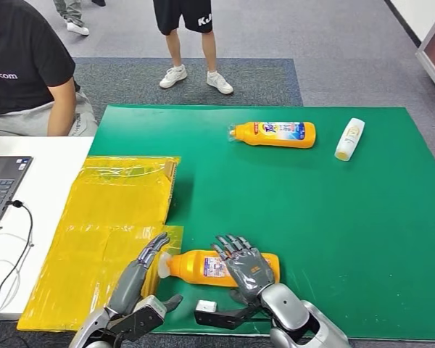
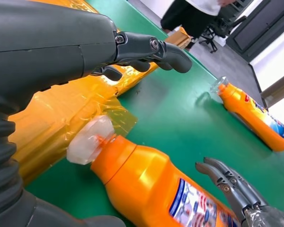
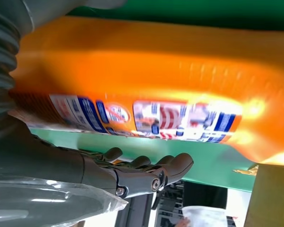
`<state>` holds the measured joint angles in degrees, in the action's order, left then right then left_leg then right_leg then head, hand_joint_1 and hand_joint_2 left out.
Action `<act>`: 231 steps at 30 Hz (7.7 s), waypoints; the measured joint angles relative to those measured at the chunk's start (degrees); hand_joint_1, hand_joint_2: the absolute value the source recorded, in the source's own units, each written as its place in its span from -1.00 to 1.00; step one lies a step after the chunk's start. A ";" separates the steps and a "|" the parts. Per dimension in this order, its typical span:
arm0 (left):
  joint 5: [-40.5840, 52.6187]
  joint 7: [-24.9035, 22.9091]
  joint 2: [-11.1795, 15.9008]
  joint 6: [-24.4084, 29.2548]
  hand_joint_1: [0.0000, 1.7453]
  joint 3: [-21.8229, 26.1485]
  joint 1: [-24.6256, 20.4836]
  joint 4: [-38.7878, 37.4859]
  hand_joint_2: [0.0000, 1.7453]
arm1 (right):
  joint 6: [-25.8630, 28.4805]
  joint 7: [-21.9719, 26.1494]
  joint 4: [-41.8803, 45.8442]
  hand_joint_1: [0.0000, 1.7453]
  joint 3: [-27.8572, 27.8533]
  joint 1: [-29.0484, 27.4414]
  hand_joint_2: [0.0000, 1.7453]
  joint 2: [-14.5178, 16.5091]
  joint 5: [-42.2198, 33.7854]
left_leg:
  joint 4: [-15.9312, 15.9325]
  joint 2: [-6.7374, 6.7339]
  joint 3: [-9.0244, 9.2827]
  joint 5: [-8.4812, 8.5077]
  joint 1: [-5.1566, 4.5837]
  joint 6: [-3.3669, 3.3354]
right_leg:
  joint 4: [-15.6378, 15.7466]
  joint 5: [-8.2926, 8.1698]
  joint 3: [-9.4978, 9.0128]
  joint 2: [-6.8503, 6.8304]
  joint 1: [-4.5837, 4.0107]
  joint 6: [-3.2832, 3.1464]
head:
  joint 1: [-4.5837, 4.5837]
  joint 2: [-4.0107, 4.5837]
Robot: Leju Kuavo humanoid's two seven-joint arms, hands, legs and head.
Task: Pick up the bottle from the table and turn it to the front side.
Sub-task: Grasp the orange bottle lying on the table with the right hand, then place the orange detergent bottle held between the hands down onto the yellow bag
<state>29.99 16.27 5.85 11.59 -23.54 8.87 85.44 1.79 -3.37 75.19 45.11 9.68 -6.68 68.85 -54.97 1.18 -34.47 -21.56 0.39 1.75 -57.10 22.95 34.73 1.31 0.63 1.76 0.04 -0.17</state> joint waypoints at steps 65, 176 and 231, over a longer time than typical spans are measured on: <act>-33.58 5.27 -8.84 -5.85 -1.00 5.81 -4.23 3.04 1.00 | 14.49 18.70 -1.52 1.00 -14.60 -7.94 1.00 7.82 -38.53 | -0.01 -0.58 1.61 -0.90 0.22 -0.16 | 0.59 0.57 -1.73 0.52 -0.28 0.14 | 0.01 0.00; -31.45 2.37 -4.93 -20.40 0.70 -7.56 -20.40 -5.31 1.00 | 13.04 24.44 4.68 1.00 -6.45 -4.60 1.00 7.25 -46.53 | -0.08 -0.53 0.48 -0.79 0.20 -0.22 | 0.53 0.56 -0.73 0.38 -0.22 0.19 | 0.00 0.00; -24.76 0.34 -0.65 -20.84 1.00 -8.34 -23.01 -5.14 1.00 | 13.21 24.63 4.62 0.56 -6.46 -4.78 1.00 7.25 -47.53 | -0.08 -0.52 0.45 -0.78 0.20 -0.21 | 0.52 0.56 -0.72 0.38 -0.22 0.19 | -0.01 0.00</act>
<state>5.23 16.61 5.20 -9.24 -31.88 -14.15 80.30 14.99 21.26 79.81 38.64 4.90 0.57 21.33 -55.05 0.65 -34.02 -22.33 0.59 1.54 -56.58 23.51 34.01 1.69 0.41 1.95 0.03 -0.17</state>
